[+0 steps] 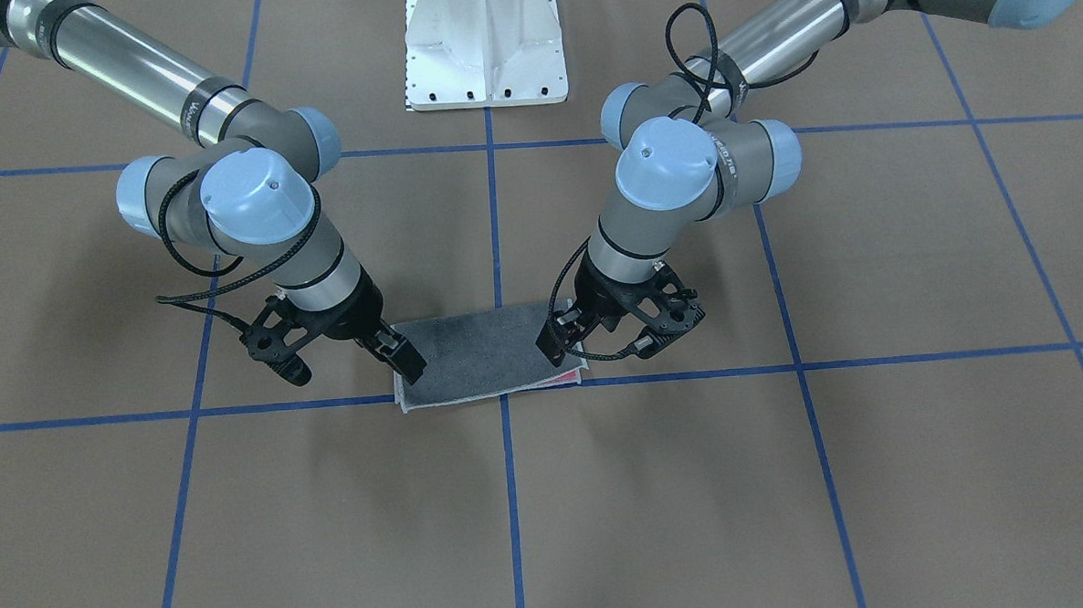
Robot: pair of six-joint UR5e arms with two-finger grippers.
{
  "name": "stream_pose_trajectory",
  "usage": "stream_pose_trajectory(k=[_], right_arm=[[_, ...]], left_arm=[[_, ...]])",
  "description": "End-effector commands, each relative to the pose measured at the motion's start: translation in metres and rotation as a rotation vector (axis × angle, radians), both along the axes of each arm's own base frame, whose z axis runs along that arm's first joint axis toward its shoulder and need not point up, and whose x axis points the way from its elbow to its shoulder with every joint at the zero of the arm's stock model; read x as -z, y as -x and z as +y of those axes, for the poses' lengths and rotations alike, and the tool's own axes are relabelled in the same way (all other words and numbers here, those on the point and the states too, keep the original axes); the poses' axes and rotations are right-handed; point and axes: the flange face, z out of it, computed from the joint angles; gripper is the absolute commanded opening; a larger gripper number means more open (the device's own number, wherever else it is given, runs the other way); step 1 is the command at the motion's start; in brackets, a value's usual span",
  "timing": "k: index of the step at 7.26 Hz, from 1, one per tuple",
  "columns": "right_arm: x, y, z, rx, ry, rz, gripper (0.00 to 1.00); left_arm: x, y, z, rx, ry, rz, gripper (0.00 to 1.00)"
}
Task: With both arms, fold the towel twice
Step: 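Open both grippers and release the folded towel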
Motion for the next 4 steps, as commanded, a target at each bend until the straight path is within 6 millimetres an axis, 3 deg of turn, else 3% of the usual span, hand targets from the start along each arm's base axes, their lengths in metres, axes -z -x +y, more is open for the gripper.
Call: stream_pose_trajectory(k=[1, 4], right_arm=[[-0.006, 0.024, 0.047, -0.029, 0.084, -0.015, 0.98], [-0.021, 0.041, 0.055, -0.062, 0.124, 0.018, 0.75]], left_arm=[[0.002, 0.001, -0.001, 0.000, -0.002, 0.002, 1.00], [0.001, 0.001, -0.001, 0.003, -0.003, 0.002, 1.00]])
